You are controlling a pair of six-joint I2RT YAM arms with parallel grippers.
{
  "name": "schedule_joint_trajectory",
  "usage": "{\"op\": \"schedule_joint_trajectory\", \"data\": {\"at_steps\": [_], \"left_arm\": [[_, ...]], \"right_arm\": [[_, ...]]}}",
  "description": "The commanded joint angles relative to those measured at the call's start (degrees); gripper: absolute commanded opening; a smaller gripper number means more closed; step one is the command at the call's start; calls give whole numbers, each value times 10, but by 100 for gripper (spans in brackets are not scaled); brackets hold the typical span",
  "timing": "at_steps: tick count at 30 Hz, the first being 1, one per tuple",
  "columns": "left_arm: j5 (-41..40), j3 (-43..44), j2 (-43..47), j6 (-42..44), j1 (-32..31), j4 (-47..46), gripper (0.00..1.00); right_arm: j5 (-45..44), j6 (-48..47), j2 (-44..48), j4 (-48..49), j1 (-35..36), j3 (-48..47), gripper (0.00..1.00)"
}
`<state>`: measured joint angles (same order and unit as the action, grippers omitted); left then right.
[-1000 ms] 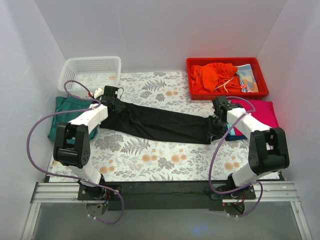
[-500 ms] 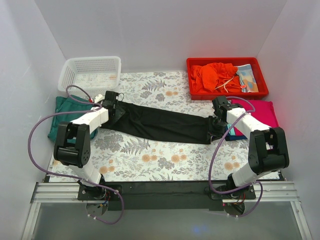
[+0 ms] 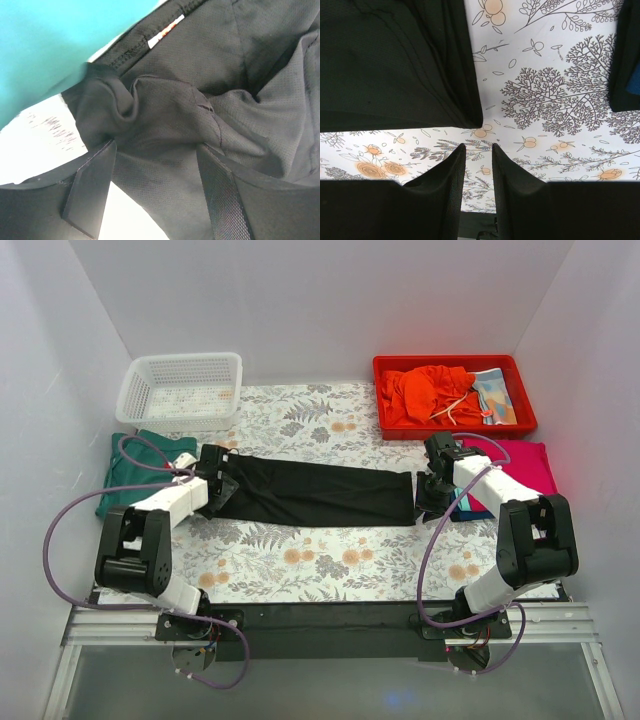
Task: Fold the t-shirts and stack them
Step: Fold the other side of the tshirt into a rectangle
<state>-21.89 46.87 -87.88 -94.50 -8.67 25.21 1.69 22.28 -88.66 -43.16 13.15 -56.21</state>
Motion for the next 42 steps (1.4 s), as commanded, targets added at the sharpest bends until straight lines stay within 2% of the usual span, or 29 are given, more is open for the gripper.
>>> {"op": "schedule_joint_trajectory", "data": {"at_steps": [1,5,10,16,21,29,33,37,42], "left_arm": [[-16,-42,47,-9,7,71,64],[5,-44,91,8,7,70,64],[29,-33,105,19,7,75,64],[43,-33,126,26,7,84,64],[47,-31,140,27,7,98,64],[48,-43,154,23,7,104,64],[43,-53,162,18,7,113,64],[26,-63,163,-1,7,139,64],[27,-84,136,-18,8,166,64]], "right_arm": [[11,-6,-6,7,1,-2,33],[29,-14,-9,15,4,9,33],[42,-22,-11,25,13,15,33],[63,-22,10,57,18,-34,33],[76,-26,-38,69,18,-67,33],[91,-15,-120,99,18,-68,32],[45,-4,-136,79,18,-47,29],[-59,14,-136,38,14,-26,27],[-107,25,-126,15,-11,5,24]]}}
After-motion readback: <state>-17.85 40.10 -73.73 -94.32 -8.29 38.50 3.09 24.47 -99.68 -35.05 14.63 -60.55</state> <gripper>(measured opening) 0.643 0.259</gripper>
